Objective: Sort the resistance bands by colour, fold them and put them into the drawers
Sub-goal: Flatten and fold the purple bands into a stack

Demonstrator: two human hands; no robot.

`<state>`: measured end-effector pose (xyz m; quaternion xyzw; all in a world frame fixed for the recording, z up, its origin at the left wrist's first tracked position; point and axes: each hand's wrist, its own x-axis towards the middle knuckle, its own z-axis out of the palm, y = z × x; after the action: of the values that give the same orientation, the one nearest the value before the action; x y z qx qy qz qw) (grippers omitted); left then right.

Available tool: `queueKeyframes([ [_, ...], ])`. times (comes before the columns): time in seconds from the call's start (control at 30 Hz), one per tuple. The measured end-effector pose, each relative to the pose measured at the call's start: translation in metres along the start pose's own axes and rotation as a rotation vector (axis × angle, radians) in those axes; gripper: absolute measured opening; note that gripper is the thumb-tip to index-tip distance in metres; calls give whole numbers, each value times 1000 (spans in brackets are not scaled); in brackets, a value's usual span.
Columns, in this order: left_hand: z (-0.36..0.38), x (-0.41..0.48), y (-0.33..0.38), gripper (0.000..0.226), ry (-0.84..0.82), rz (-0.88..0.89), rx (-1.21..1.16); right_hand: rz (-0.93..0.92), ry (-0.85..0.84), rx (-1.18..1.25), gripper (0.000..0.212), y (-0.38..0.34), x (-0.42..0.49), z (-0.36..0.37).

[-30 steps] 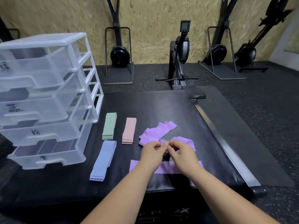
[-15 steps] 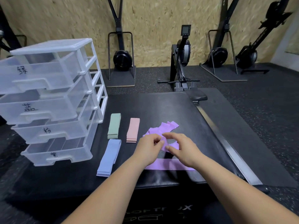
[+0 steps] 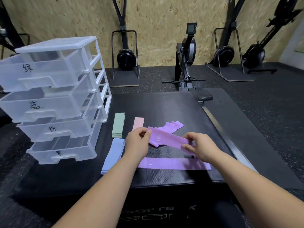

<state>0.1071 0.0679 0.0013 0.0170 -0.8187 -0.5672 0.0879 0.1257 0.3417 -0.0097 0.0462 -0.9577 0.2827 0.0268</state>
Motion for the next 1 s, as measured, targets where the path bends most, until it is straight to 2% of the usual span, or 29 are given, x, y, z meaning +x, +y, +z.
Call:
queueKeyframes([
  [0.17,-8,3,-12,10,73,-55,-32,29,20,-13,13,18,-7,-20],
  [0.47,-12,-7,-34,8,80,-124,50,139,58,53,16,49,-23,-32],
  [0.6,-17,-15,-44,8,67,-125,125,182,73,279,13,58,-36,-27],
  [0.73,-19,-22,-53,6,38,-124,210,260,117,393,22,68,-47,-13],
  [1.0,-13,-31,-75,3,-1,-92,327,328,255,267,21,82,-59,19],
])
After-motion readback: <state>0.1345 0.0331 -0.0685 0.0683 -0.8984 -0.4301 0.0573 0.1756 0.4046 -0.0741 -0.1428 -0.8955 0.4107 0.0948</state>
